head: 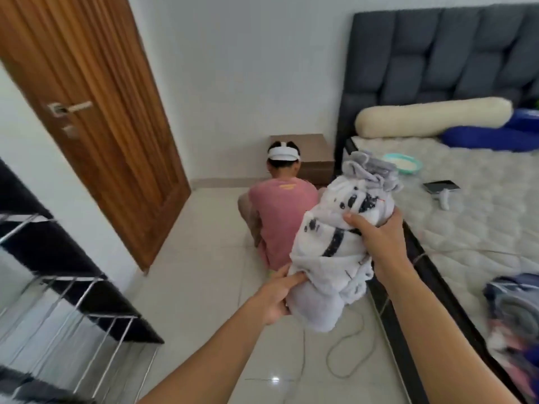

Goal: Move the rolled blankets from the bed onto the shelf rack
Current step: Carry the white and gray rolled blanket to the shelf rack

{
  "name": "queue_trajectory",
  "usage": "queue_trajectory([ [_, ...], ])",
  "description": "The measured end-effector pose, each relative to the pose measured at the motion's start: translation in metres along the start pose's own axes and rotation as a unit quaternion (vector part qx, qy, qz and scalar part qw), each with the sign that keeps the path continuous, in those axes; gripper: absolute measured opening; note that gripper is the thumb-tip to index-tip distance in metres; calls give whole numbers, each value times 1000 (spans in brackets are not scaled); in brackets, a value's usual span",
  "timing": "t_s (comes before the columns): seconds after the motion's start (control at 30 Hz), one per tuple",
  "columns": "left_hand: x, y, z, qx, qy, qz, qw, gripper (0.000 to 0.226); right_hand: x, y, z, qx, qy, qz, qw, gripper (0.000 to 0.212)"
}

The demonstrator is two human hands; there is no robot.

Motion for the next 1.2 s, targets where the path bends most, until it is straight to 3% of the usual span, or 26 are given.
queue_trajectory([
  [0.1,-86,-29,26,58,-52,65,995,58,117,3,-28,-71,-21,-113,991,92],
  [0.17,-138,-46,35,86,-98,103,986,53,193,1,-40,-105,-28,-185,977,90],
  [0.33,-263,-89,39,133,-206,190,951,49,377,-29,-47,-161,-4,-367,916,85],
  [0.47,-353,-133,41,167,-315,277,892,55,502,-74,-57,-207,45,-491,845,89],
  [0.63,-427,-193,29,216,-448,367,786,71,628,-136,-76,-236,87,-618,745,90],
  [0.83,-493,-261,43,281,-469,440,712,29,750,-203,-99,-250,107,-677,684,92],
  [1.1,-565,-302,86,274,-411,439,751,42,889,-240,-88,-201,1,-697,688,82],
  [1.2,-584,-317,106,290,-409,432,749,44,919,-243,-76,-193,-54,-707,678,81],
])
Point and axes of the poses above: each hand's wrist, its own y-axis towards the middle knuckle, its own x-axis out of the palm, z = x × y, the point moved 9 cm from there along y, towards the middle knuckle, and after that the axes turned 13 degrees about -x, right-handed, at the moved point
